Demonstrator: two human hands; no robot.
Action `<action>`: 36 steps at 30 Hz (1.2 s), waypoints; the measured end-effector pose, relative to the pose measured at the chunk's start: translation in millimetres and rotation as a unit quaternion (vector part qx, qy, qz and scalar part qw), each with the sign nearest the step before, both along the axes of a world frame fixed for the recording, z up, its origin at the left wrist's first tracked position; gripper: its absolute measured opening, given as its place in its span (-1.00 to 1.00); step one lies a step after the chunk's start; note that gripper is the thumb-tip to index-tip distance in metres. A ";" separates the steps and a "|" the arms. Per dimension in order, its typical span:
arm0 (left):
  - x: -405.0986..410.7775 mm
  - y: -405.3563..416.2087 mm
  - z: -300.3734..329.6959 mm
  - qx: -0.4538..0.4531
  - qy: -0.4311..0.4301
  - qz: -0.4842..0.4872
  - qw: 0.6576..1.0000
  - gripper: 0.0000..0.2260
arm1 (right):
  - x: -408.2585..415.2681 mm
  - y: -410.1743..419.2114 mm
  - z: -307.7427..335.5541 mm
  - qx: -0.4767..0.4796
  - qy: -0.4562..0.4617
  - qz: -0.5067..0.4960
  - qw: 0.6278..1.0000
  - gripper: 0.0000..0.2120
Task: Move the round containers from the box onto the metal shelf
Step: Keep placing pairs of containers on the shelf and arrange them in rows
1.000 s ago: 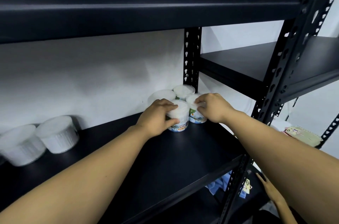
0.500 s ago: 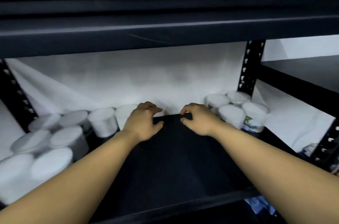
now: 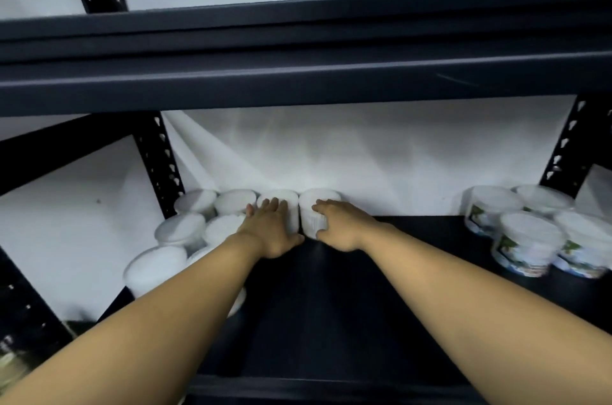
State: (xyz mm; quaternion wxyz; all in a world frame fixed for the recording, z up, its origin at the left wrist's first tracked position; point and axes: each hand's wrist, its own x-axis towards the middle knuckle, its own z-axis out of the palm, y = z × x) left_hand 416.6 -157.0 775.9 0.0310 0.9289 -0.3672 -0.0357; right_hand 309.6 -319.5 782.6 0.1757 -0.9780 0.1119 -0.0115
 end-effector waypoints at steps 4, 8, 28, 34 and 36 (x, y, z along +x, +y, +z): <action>-18.1 7.7 5.1 0.006 -0.002 -0.031 0.999 -0.13 | -19.3 -11.4 -1.4 0.015 -0.031 -0.029 0.999 -0.42; -45.7 17.8 5.4 -0.032 0.010 -0.061 0.998 -0.14 | -56.4 -21.9 -10.8 0.048 -0.086 -0.044 0.994 -0.59; -175.8 62.7 -58.5 -0.329 0.006 -0.132 0.935 -0.45 | -191.1 26.2 -65.2 0.185 -0.414 -0.152 0.878 -0.91; -174.1 55.0 -57.8 -0.402 0.028 -0.095 0.910 -0.70 | -187.6 35.5 -60.9 0.220 -0.425 -0.174 0.861 -0.85; -170.7 53.3 -53.8 -0.434 0.056 -0.087 0.895 -0.81 | -192.6 32.0 -58.5 0.254 -0.395 -0.169 0.866 -0.86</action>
